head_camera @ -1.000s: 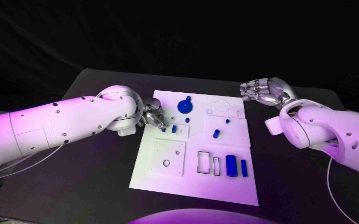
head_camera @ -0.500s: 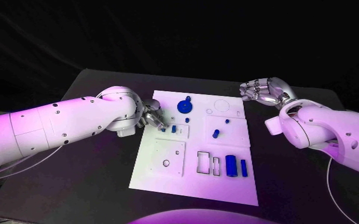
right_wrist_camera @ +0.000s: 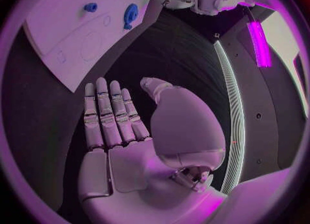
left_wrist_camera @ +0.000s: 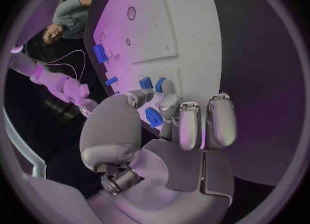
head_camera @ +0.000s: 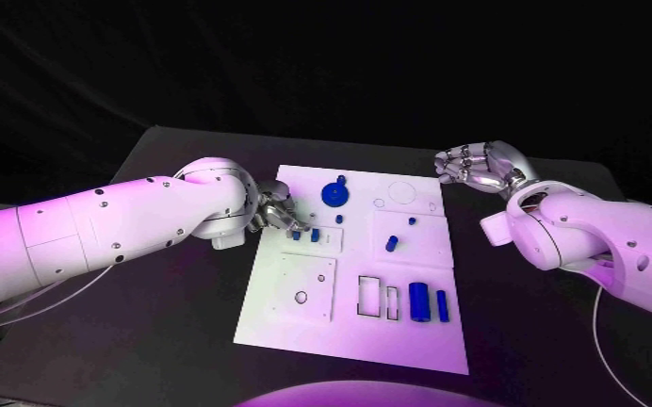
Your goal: Assemble the parts on the task board
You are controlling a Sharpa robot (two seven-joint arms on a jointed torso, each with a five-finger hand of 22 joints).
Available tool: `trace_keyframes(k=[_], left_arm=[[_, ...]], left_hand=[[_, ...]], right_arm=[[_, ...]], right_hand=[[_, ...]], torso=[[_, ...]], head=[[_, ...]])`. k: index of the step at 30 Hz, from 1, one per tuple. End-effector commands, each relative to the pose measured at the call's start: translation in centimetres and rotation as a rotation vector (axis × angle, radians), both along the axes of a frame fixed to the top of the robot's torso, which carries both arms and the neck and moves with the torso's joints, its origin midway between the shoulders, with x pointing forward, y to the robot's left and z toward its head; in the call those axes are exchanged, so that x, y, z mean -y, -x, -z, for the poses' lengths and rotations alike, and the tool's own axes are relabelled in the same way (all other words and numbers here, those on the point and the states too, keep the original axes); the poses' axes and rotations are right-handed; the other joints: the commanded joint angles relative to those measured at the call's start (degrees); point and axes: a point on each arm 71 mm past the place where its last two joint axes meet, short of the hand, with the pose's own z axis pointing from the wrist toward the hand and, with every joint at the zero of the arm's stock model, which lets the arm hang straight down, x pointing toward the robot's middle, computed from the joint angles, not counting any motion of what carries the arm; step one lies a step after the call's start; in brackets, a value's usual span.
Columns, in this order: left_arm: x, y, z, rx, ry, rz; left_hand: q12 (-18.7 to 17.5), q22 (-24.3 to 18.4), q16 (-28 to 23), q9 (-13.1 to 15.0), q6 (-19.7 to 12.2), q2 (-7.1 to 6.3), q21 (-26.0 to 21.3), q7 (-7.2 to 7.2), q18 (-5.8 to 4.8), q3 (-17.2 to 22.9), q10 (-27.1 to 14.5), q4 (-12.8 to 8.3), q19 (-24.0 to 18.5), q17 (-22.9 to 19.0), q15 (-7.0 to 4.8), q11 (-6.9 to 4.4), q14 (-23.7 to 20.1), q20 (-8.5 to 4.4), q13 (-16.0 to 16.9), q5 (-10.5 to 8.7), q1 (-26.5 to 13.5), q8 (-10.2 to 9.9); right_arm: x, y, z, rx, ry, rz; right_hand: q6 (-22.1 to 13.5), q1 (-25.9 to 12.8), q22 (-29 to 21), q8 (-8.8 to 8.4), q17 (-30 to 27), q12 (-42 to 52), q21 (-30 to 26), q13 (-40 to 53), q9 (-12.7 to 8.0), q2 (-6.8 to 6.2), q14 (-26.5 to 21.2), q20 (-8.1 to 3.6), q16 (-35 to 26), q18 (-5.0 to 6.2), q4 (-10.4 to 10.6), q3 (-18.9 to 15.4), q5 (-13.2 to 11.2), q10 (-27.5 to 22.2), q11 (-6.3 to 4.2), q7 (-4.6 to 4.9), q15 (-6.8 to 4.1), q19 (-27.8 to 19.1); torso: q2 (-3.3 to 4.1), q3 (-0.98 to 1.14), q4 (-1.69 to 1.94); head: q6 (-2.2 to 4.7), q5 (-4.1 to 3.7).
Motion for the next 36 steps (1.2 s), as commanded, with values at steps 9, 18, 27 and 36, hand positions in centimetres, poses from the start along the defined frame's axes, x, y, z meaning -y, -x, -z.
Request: trace_keyframes(k=[9,18,27,36], left_arm=[[-0.4,-0.3,-0.6,0.018,0.058,-0.051],[-0.5,-0.9,-2.2,0.077,0.16,-0.117],[2.3,-1.6,-4.0,0.368,0.372,0.018],[4.5,-0.9,-3.8,0.553,0.35,0.234]], left_hand=[[-0.55,-0.14,0.28,0.59,0.31,0.08,-0.24,0.14,-0.9,-3.86,-0.5,-0.03,0.06,5.5,-0.31,0.33,3.61,-0.24,-0.83,0.0,-2.72,-0.35],[-12.41,-8.37,-0.71,0.87,-6.82,0.69,-4.98,3.06,0.84,-5.93,-11.64,-0.17,-5.93,3.89,1.78,2.89,2.96,1.31,-17.87,0.6,2.08,-3.46],[-21.84,-34.52,-22.12,-4.67,-15.21,-2.24,-25.79,8.21,5.63,-2.8,-27.22,-0.83,-25.58,-26.24,6.56,8.04,-14.53,5.84,-26.66,0.51,21.62,-9.26],[-29.04,-35.63,-23.06,-10.32,-13.69,-4.48,-27.59,8.49,5.69,-2.57,-28.21,-2.62,-24.91,-30.19,7.02,8.58,-16.41,6.23,-34.89,0.12,28.59,-13.22]], right_arm=[[-0.1,0.1,0.0,0.005,-0.002,-0.016],[-0.1,0.0,0.0,0.006,-0.001,-0.016],[-0.1,0.0,0.0,0.007,-0.005,-0.018],[-0.2,0.1,0.1,0.005,-0.008,-0.022]], right_hand=[[0.33,-0.53,-0.09,-0.02,-0.09,0.37,0.03,-0.05,-0.08,0.11,0.3,0.1,-0.23,0.63,0.38,-0.14,0.14,0.06,0.15,3.23,-0.08,-0.36],[0.32,-0.56,-0.12,-0.02,-0.1,0.38,0.02,-0.05,-0.09,0.09,0.31,0.1,-0.25,0.63,0.39,-0.17,0.14,0.05,0.15,3.23,-0.07,-0.38],[0.32,-0.55,-0.14,-0.02,-0.11,0.38,0.02,-0.05,-0.1,0.09,0.31,0.1,-0.26,0.63,0.37,-0.17,0.16,0.04,0.15,3.23,-0.07,-0.39],[0.32,-0.52,-0.16,-0.02,-0.12,0.39,0.01,-0.05,-0.1,0.1,0.32,0.11,-0.27,0.63,0.35,-0.15,0.17,0.04,0.15,3.22,-0.07,-0.41]], torso=[[-0.01,0.01,0.01],[-0.04,0.03,0.01],[0.07,0.01,-0.02],[0.01,0.0,0.09]], head=[[0.22,-0.24],[0.57,-0.56],[0.98,-0.96],[1.27,-1.4]])
